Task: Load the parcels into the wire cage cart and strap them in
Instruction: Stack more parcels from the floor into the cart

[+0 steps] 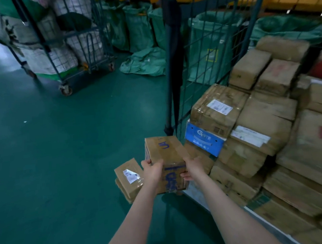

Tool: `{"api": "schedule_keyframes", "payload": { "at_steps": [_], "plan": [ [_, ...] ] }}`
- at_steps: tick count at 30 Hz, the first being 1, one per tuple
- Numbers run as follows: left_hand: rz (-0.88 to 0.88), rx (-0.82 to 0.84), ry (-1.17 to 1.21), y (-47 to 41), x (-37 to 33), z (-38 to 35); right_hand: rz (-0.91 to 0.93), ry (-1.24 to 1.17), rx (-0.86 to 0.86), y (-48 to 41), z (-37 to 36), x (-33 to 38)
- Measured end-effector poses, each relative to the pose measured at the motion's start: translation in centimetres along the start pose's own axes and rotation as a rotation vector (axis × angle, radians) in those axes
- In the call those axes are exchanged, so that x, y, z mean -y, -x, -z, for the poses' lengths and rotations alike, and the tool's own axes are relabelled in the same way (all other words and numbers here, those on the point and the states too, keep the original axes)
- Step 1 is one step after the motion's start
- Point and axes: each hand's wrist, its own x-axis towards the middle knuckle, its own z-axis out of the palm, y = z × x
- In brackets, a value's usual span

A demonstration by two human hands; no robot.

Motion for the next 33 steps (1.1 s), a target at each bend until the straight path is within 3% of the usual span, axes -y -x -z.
{"api": "schedule_keyframes", "payload": {
  "at_steps": [8,19,33],
  "plan": [
    [-0.009,0.084,0.038,6.4,2.8,-5.0,-0.044,-0.069,-0.083,3.4,7.3,-4.2],
    [-0.084,0.294,-0.106,11.6,3.3,-13.7,-0.040,-0.151,-0.285,5.8,18.4,-6.6],
    [-0.237,0.314,-0.046,8.0,-6.0,-19.7,0.167,-0.356,-0.400,2.9,21.9,0.9]
  ]
}}
